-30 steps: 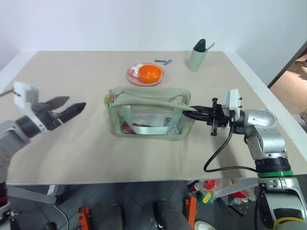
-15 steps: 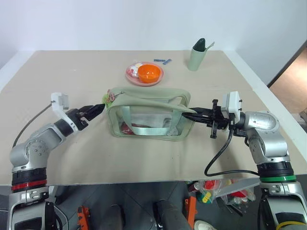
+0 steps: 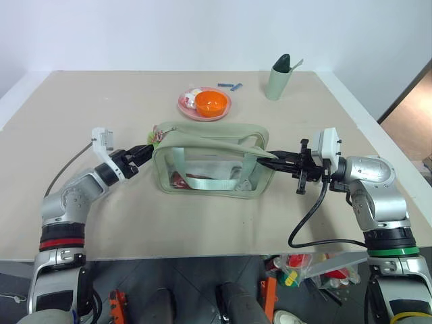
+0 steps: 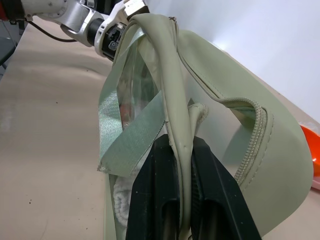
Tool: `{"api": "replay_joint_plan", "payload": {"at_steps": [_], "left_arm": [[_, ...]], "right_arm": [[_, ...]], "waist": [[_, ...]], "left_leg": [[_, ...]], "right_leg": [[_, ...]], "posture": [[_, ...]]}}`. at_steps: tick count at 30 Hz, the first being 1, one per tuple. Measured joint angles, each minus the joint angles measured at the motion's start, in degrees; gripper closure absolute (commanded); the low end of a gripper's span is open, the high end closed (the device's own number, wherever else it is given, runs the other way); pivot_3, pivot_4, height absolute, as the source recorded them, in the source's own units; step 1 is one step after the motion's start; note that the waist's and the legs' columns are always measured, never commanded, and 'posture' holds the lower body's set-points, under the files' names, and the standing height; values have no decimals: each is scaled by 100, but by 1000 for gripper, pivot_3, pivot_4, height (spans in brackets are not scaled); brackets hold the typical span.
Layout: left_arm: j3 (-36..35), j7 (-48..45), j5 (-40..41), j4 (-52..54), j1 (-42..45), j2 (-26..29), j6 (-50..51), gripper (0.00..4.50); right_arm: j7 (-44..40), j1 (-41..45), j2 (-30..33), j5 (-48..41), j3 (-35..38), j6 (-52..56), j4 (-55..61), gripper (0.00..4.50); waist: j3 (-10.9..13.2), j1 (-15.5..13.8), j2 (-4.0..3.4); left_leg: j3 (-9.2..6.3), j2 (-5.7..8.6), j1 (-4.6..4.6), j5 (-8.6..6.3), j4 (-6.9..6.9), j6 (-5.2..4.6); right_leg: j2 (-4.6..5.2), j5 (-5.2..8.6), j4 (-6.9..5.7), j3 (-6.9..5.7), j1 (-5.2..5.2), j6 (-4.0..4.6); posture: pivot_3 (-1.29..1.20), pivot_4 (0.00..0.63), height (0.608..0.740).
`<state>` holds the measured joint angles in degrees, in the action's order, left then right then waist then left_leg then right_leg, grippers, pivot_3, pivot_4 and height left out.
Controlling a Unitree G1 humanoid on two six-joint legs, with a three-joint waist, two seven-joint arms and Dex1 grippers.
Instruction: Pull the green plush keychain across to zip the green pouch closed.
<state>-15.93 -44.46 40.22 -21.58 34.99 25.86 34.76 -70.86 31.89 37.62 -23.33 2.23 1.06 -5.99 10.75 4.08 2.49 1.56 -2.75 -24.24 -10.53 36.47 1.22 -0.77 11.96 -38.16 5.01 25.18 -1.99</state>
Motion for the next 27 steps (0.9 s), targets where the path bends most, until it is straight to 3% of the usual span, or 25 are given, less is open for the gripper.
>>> {"api": "replay_joint_plan", "payload": {"at_steps": [6,7,17,21,27], "left_arm": [[34,-182,-38,2,94,-11,-94,4286],[20,-183,-6,58,86,-10,-41,4399],[-565,166,1082,1696,-156,395,1229,4399],[-832,659,1838,2253,571,496,1701,4399],[-586,1010,2179,2591,1067,335,1879,4399]], "right_arm": [[3,0,2,7,0,18,0,4500],[4,0,3,9,-1,23,1,4500],[8,2,46,9,-3,96,18,4500],[6,23,103,10,-1,107,17,4500],[-18,51,118,18,-2,105,1,4500]], "waist": [[0,1,0],[0,1,0],[0,6,0],[3,0,4],[3,4,3]], "left_leg": [[0,1,0,0,0,0],[-1,0,0,0,0,0],[-5,-1,-1,0,-1,0],[-7,2,-4,2,11,2],[-4,7,1,2,8,3]], "right_leg": [[0,-1,0,1,0,-1],[0,-1,0,0,0,-2],[2,1,0,-4,-1,-6],[4,-2,0,-6,-5,-10],[6,-3,2,-1,-8,-13]], "posture": [[0,150,740],[0,150,740],[0,150,740],[0,150,740],[0,150,740]]}}
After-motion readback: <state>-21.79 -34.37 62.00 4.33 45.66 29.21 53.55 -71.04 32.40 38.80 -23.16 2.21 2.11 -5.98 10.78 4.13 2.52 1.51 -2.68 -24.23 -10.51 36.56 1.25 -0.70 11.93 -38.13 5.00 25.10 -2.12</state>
